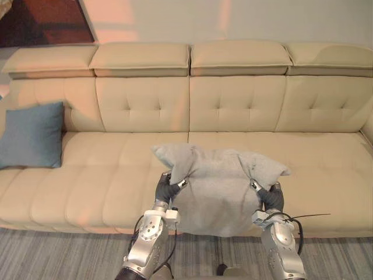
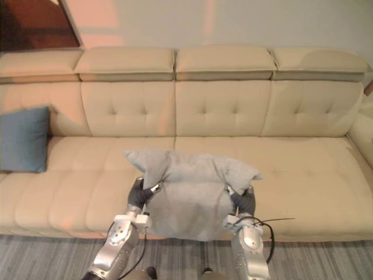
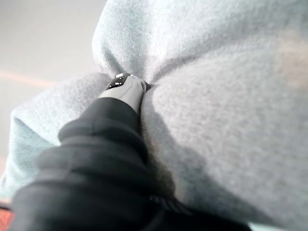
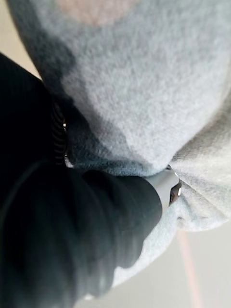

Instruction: Pick up cushions and gather them together orderly.

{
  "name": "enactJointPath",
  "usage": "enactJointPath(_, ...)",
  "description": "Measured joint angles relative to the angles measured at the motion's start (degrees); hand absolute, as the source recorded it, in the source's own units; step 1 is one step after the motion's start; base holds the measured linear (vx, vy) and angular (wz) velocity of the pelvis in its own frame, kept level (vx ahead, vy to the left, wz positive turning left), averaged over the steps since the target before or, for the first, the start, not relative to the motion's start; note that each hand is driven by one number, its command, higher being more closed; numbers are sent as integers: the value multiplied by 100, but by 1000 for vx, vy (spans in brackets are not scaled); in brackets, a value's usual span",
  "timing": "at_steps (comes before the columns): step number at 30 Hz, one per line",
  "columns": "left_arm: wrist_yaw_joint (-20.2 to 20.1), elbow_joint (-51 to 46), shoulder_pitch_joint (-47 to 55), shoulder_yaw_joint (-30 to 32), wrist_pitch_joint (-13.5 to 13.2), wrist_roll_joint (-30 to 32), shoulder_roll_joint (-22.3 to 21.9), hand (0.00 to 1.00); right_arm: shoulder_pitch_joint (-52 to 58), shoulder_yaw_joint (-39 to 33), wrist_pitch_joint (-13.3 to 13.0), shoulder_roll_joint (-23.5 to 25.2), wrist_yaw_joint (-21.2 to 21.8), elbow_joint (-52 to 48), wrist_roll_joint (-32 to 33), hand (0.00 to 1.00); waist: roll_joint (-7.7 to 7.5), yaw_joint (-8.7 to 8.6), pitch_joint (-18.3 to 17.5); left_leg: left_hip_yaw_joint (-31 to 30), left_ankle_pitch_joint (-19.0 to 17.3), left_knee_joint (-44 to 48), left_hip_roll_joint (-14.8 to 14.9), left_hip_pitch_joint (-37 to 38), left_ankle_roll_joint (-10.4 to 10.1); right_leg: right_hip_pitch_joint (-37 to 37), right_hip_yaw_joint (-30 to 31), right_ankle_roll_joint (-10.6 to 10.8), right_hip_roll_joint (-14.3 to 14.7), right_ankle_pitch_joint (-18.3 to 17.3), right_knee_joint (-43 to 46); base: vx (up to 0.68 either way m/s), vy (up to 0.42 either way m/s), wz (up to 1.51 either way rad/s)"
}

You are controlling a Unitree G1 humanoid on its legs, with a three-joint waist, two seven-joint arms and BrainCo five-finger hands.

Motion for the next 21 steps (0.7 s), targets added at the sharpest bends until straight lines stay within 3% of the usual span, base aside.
enactJointPath(5, 110, -3, -515, -30, -2, 5, 291, 100, -908, 20, 26, -123, -236, 1, -412, 100, -52, -13, 68, 110, 158, -9, -80, -565, 75, -553, 122, 9, -29, 313, -201, -27, 55, -13)
enactJointPath(13, 1113, 17, -3035, 225, -95, 197, 602, 100, -4087, 79, 27, -988, -1220, 493, -1284, 100, -45, 28, 598, 38, 324, 491, -26, -2021, 164, -1972, 140, -4, -25, 490, 272, -106, 11, 3)
enactJointPath(16, 1417, 511, -4263, 476, -268, 358, 816, 100, -5334, 135, 28, -1234, -1536, 1008, -1530, 100, -19, 28, 834, -11, 406, 586, -11, -2413, 172, -2392, 119, -16, -19, 496, 463, -101, -24, 8)
enactJointPath(21, 1818, 1739, -6265, 795, -294, 464, 1245, 100, -7320, 293, 60, -1467, -1986, 2159, -1949, 100, 27, 6, 1346, -84, 625, 584, -3, -3007, 188, -3006, 84, -56, -1, 631, 547, -68, -22, 5)
